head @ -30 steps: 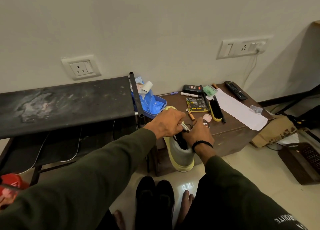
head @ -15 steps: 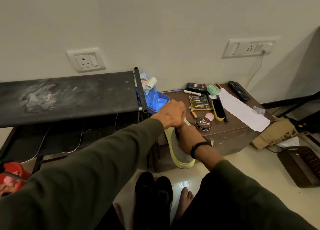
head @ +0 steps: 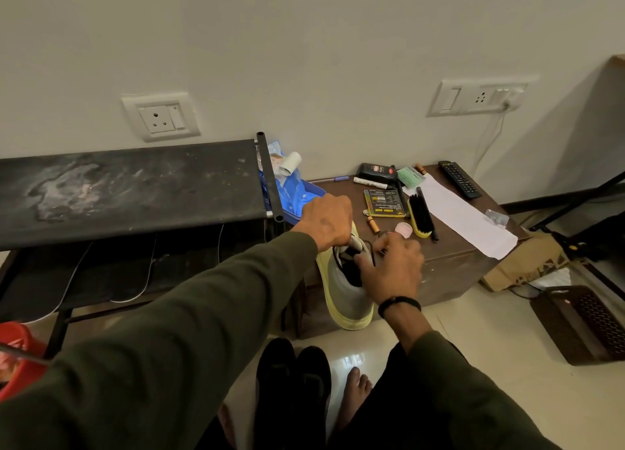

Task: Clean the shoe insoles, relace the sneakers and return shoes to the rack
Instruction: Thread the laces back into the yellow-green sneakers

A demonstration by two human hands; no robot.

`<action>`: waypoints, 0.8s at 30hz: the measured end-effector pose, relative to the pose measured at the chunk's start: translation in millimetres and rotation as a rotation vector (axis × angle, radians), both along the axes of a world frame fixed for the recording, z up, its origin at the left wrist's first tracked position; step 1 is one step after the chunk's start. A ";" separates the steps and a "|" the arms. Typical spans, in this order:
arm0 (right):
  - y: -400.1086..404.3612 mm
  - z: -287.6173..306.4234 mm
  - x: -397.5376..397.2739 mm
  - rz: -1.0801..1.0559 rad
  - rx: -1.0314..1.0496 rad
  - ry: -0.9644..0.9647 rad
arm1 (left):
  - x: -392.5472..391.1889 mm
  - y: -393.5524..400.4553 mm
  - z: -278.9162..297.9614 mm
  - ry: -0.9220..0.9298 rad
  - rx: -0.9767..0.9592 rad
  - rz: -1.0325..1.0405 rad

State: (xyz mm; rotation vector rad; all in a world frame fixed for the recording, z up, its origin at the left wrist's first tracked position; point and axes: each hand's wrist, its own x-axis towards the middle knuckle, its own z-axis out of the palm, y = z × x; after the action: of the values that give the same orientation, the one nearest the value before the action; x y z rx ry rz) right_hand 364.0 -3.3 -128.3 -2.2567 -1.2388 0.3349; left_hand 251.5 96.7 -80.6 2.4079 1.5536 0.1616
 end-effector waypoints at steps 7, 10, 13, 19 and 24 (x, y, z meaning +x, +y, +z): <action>6.5 -4.4 16.4 -0.052 -0.309 0.249 | -7.2 -12.5 -6.7 -0.078 -0.018 -0.014; 8.7 1.0 3.7 -0.020 -0.271 -0.150 | -9.9 -19.1 -6.7 -0.055 0.087 -0.091; 11.2 3.5 -12.4 0.152 -0.090 -0.204 | -11.6 -22.0 -6.9 -0.015 0.124 -0.162; -14.4 1.3 -20.5 0.378 0.115 0.014 | -17.0 -10.8 -7.3 -0.060 0.010 -0.127; -26.1 -1.9 -14.8 0.306 0.106 -0.146 | -15.3 -7.5 -13.8 -0.118 -0.005 -0.035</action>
State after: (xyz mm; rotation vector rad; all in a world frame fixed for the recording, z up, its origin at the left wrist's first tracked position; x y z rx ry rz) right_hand 349.2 -29.4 -130.2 -2.0313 -1.6432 0.2123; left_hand 236.2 89.2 -94.4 2.3742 1.4576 0.2872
